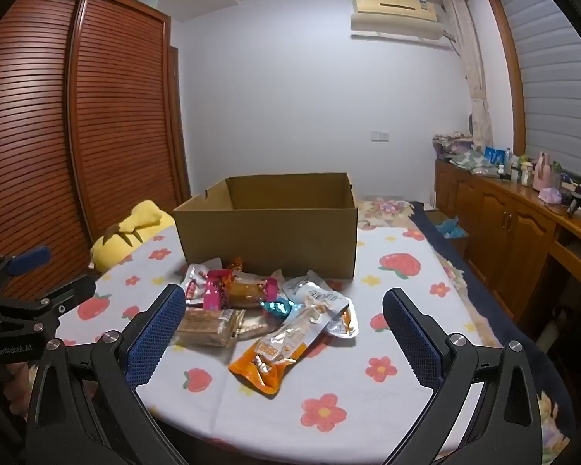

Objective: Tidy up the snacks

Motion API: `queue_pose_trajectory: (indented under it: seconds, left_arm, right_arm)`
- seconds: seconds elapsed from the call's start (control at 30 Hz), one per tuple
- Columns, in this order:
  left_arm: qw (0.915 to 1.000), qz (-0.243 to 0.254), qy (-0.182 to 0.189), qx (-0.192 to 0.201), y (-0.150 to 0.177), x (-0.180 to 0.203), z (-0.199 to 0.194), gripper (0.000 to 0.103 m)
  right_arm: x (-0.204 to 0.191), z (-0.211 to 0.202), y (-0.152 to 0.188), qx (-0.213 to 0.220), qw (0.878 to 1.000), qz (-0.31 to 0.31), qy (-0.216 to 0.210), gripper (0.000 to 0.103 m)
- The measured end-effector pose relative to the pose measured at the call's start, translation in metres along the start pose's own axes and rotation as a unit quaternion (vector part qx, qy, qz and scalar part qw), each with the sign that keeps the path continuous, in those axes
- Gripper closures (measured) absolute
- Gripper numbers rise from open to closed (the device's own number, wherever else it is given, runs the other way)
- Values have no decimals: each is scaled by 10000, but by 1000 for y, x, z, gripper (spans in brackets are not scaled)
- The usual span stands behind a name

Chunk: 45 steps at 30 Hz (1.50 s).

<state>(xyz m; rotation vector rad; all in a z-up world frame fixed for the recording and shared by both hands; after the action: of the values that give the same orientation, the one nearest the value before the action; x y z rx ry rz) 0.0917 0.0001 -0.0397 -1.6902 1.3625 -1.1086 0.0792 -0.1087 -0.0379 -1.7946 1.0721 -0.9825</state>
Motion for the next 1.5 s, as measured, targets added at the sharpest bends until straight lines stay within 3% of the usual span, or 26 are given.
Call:
queue_pose_trajectory:
  seconds: [1.5]
  left_arm:
    - [9999, 66, 27, 106, -15, 5, -12, 0]
  right_arm:
    - [-1, -2, -1, -16, 10000, 10, -1, 0]
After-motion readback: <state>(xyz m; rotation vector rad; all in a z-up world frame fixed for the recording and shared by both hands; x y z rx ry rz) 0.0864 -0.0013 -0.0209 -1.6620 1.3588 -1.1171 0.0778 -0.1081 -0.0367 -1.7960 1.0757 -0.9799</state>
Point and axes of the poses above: each gripper's, at about its wrist camera, not at the fingertips, and z roughly the way its jaws point, x to its right, y to its underside, the point moved 10 cm from there along z, roughly the way its jaws point, and after that the axes turned 15 degrees about -z, right-handed, at the moved point
